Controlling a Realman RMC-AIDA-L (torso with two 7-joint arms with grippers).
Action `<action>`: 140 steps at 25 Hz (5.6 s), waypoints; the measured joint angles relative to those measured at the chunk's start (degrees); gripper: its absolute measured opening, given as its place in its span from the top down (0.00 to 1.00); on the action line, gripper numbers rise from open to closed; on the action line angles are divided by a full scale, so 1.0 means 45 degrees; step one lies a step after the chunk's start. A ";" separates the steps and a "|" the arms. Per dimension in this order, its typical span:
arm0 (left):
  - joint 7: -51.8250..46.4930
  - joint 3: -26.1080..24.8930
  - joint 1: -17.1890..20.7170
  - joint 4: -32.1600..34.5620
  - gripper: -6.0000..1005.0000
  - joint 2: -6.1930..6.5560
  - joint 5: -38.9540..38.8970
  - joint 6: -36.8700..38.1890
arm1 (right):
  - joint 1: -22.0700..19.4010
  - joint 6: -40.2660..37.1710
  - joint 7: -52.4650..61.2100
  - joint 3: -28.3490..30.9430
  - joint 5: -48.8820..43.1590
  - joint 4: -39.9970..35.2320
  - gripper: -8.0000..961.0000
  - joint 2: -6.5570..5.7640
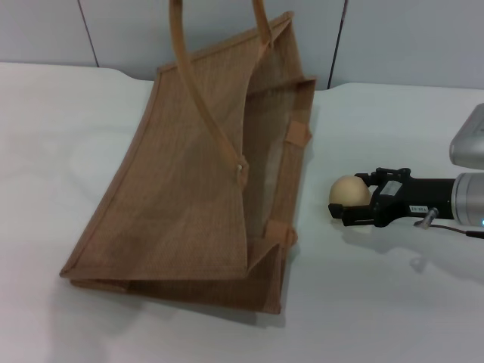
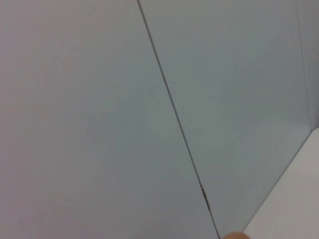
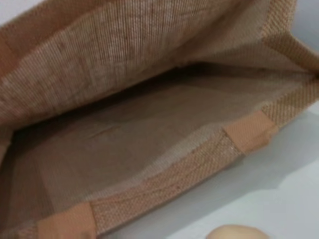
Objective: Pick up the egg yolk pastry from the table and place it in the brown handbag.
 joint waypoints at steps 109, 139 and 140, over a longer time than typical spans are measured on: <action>0.2784 0.0315 0.0707 -0.2845 0.14 -0.0064 -0.5004 0.2954 | -0.2477 -0.1040 0.3094 -0.0736 0.2661 -0.6003 0.07 0.0015; 2.4660 0.3469 0.0855 -1.8613 0.13 -0.0301 -2.6332 0.2905 | -0.2815 0.0600 -1.1130 -0.0597 1.7084 0.1925 0.07 0.0051; 2.4666 0.3465 0.0829 -1.8707 0.13 -0.0296 -2.6344 0.2869 | -0.2807 0.0645 -1.1130 -0.0598 1.7122 0.1935 0.07 0.0048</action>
